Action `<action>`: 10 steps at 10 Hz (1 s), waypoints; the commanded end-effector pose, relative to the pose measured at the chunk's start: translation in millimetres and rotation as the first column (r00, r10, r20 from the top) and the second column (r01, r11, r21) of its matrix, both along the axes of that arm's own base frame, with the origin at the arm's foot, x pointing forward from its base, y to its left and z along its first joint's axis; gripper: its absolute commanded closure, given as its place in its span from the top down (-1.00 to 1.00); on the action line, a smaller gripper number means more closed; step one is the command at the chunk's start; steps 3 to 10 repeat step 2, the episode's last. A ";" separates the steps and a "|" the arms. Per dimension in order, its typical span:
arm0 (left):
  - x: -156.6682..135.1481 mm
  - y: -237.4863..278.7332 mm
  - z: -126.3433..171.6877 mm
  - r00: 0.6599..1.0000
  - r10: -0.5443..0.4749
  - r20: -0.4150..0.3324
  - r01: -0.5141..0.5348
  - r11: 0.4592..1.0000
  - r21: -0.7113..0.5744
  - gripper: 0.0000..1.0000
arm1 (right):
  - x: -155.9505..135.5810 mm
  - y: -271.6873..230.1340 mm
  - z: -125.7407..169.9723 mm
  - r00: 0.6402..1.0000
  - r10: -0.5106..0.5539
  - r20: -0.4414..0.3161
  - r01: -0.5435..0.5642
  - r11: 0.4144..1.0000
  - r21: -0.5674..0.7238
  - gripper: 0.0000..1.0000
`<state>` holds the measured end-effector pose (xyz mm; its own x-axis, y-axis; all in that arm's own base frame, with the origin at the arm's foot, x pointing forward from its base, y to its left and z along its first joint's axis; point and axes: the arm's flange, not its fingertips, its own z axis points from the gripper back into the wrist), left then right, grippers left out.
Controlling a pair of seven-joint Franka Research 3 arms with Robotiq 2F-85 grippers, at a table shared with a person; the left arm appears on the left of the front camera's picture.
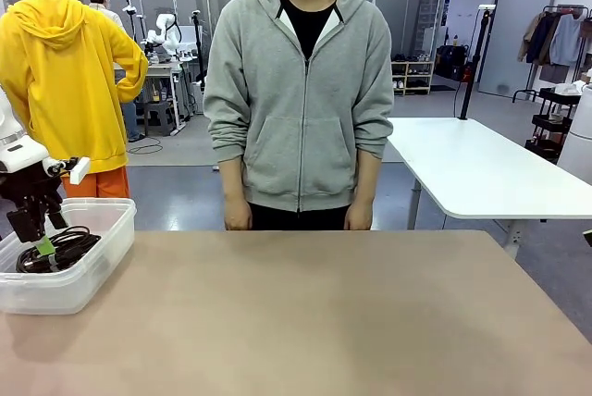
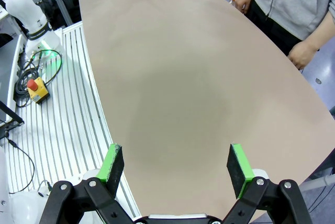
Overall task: Organize and store the cables.
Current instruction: Place the USB Extension Cable into the Organizing box.
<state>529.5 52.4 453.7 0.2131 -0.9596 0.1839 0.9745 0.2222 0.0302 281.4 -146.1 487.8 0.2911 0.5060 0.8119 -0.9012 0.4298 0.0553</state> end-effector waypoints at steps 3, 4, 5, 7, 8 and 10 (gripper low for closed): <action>4.3 3.0 1.7 1.000 -0.008 0.003 0.008 1.000 0.004 1.00 | -0.7 0.2 0.9 1.000 0.000 0.008 0.000 1.000 0.010 1.00; 4.3 3.0 1.7 1.000 -0.008 0.003 0.008 1.000 0.004 1.00 | -0.7 0.2 0.9 1.000 0.000 0.008 0.000 1.000 0.010 1.00; 4.3 3.0 1.7 1.000 -0.008 0.003 0.008 1.000 0.004 1.00 | -0.7 0.2 0.9 1.000 0.000 0.008 0.000 1.000 0.010 1.00; 4.3 3.0 1.7 1.000 -0.008 0.003 0.008 1.000 0.004 1.00 | -0.7 0.2 0.9 1.000 0.000 0.008 0.000 1.000 0.010 1.00; 4.3 3.0 1.7 1.000 -0.008 0.003 0.008 1.000 0.004 1.00 | -0.7 0.2 0.9 1.000 0.000 0.008 0.000 1.000 0.010 1.00; 4.3 3.0 1.7 1.000 -0.008 0.003 0.008 1.000 0.004 1.00 | -0.7 0.2 0.9 1.000 0.000 0.008 0.000 1.000 0.010 1.00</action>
